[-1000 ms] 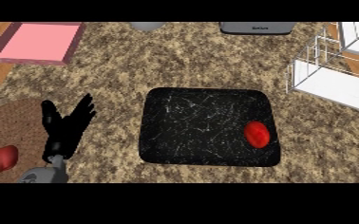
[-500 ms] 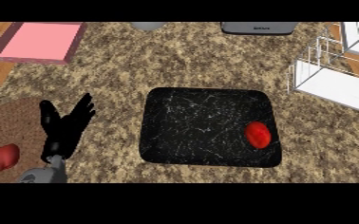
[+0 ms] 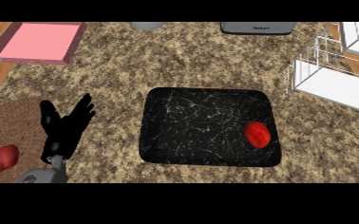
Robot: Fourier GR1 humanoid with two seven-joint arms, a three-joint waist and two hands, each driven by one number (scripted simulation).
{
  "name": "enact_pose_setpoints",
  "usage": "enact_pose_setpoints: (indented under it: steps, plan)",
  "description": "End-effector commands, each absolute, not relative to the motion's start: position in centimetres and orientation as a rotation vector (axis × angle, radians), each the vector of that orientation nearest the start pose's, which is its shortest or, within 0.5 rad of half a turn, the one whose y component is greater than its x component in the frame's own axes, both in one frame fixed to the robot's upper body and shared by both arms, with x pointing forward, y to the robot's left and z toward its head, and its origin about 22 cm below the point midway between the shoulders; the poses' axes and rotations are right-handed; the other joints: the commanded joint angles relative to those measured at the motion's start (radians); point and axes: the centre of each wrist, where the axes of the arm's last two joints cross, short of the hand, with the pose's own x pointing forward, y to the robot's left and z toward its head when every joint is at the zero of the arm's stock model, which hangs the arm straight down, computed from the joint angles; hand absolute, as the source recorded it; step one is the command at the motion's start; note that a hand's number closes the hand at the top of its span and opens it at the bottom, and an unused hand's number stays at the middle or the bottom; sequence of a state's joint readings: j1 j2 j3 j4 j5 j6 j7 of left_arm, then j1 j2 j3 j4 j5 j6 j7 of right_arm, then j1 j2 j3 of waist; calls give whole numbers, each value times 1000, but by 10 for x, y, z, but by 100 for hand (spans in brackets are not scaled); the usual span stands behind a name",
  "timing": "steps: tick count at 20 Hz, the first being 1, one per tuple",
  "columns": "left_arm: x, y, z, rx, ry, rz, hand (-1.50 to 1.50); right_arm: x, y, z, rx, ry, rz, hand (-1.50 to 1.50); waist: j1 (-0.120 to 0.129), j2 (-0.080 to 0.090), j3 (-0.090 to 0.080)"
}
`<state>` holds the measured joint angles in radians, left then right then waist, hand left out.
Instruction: Pick the lemon from the tray and place it in the tiered shelf
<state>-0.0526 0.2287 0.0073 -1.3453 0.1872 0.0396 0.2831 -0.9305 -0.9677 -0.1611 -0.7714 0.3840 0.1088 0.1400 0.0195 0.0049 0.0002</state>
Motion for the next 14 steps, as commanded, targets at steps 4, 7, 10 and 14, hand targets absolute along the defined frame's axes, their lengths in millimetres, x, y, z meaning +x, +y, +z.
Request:
enact_pose_setpoints:
  steps: [4,7,10,14]
  plan:
    - [258,300,-23,74,-1107,43,0,376,-453,288,-1120,-1448,417,150,-10,-3,0]
    - [254,305,-27,85,-1112,40,0,363,-466,302,-1144,-1414,451,150,-13,-4,0]
    - [253,300,-22,88,-1103,27,0,374,-456,300,-1187,-1371,502,150,-7,-3,0]
    - [251,312,-17,92,-1109,38,0,369,-473,303,-1074,-1460,139,-150,-12,-6,0]
